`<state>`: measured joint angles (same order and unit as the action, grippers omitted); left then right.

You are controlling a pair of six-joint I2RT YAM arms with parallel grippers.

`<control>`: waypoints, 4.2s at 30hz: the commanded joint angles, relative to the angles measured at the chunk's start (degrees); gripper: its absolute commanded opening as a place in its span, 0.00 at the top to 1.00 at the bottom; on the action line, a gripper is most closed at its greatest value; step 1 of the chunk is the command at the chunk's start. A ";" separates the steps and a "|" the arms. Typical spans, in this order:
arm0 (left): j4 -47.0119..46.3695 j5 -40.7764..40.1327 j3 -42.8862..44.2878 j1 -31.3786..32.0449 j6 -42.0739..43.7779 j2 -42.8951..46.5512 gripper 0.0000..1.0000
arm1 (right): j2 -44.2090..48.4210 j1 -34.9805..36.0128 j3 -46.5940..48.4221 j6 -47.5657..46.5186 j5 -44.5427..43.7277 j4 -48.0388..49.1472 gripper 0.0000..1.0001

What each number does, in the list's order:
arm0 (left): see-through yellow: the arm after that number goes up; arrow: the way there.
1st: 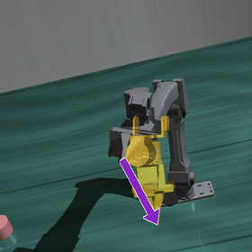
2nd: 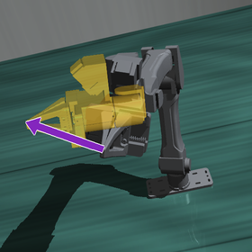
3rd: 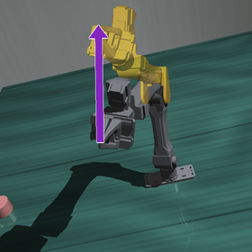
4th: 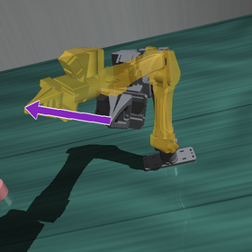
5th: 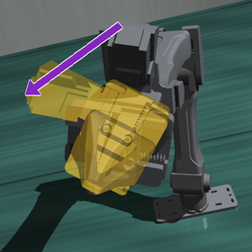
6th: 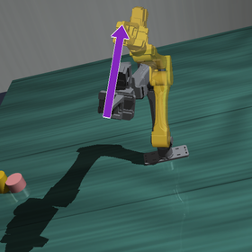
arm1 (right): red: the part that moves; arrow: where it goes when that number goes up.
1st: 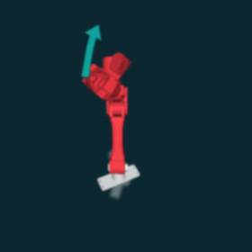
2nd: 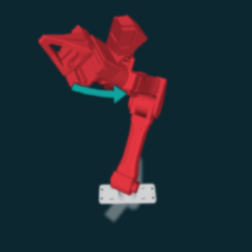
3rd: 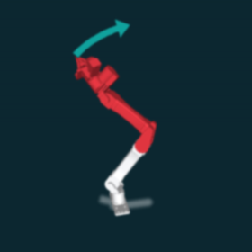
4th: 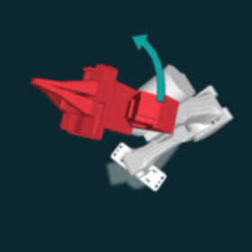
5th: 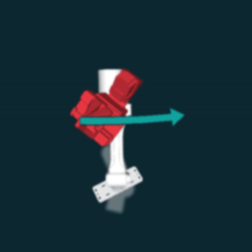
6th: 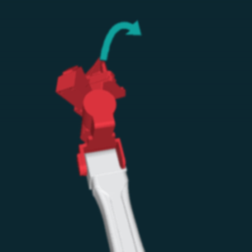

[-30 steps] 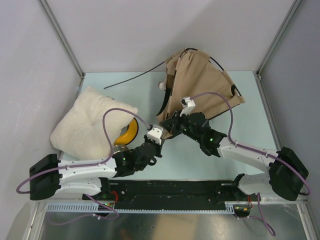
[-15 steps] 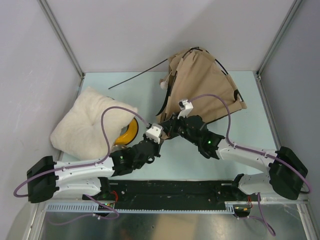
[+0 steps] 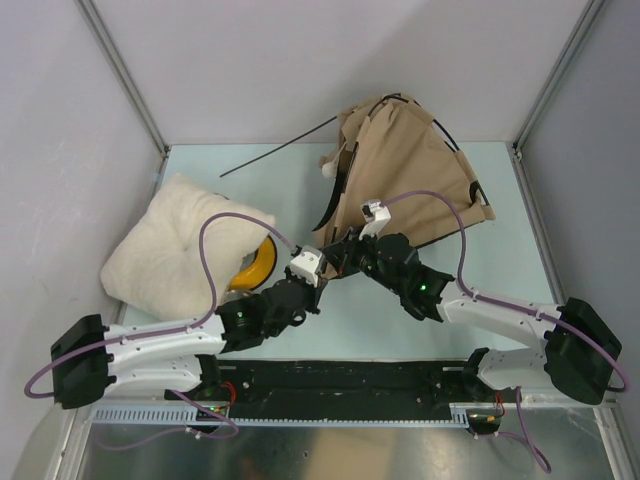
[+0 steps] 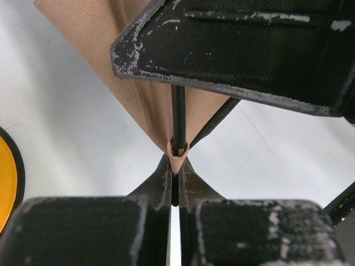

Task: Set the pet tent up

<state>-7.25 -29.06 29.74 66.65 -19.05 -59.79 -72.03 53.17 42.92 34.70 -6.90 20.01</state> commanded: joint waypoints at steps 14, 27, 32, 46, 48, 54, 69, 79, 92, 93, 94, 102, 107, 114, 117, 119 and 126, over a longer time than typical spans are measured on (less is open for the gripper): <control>12.05 8.28 -0.81 0.04 -0.29 1.48 1.00 | -0.58 0.25 -1.32 -6.73 -14.13 12.59 1.00; 13.32 13.56 0.55 -3.04 -0.63 4.39 1.00 | 0.06 2.04 -4.32 -8.30 -14.57 12.95 1.00; 13.42 16.63 1.14 -4.93 -0.36 4.77 1.00 | -0.49 2.20 -4.42 -7.15 -13.14 12.75 1.00; 13.48 17.16 -0.62 -5.94 0.12 8.57 0.93 | 1.78 5.61 -4.42 -6.09 -13.17 10.96 1.00; 13.49 17.03 -0.88 -6.12 0.01 9.23 0.92 | 1.95 5.82 -4.42 -6.12 -13.39 10.61 1.00; 13.58 17.05 -0.91 -6.35 0.02 9.57 0.84 | 2.34 6.72 -4.47 -6.43 -13.59 9.39 1.00; 16.31 12.53 -0.98 -6.78 0.29 14.03 0.60 | 5.06 7.82 -5.19 -8.73 -12.16 5.89 1.00; 21.66 1.12 3.39 -11.89 -0.28 22.05 0.37 | 9.48 7.84 -17.99 -11.49 -5.11 8.56 1.00; 22.88 3.76 18.00 -22.38 3.43 12.14 0.22 | 19.94 11.48 -25.74 -11.13 -19.38 2.33 0.54; 22.84 3.97 18.74 -22.80 3.59 11.31 0.22 | 21.07 12.42 -25.98 -10.96 -21.71 1.09 0.46; 22.82 4.17 19.55 -23.11 3.76 10.32 0.22 | 22.34 13.25 -26.19 -10.74 -23.58 -0.45 0.41; 22.64 6.38 23.97 -25.34 4.40 4.13 0.22 | 32.17 20.88 -25.63 -6.48 -41.36 -13.70 0.24; 22.63 7.86 25.43 -26.38 4.18 3.12 0.22 | 34.48 22.28 -16.42 2.05 -52.35 -31.37 0.22; 22.78 8.16 25.70 -27.39 4.49 4.60 0.21 | 32.66 22.26 -5.04 -5.37 -56.41 -31.31 0.20; 22.87 8.14 25.53 -27.79 4.56 5.78 0.21 | 30.23 21.53 0.35 -9.96 -56.70 -28.77 0.20; 22.93 8.21 25.41 -27.89 4.48 6.41 0.20 | 27.54 20.20 4.24 -12.30 -56.55 -28.07 0.22; 23.74 8.38 24.94 -28.14 4.44 8.16 0.20 | 13.08 12.18 22.10 -12.85 -54.25 -35.74 0.31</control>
<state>16.67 -21.45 53.17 39.07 -15.97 -53.12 -52.27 68.40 55.70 23.24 -60.58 -11.55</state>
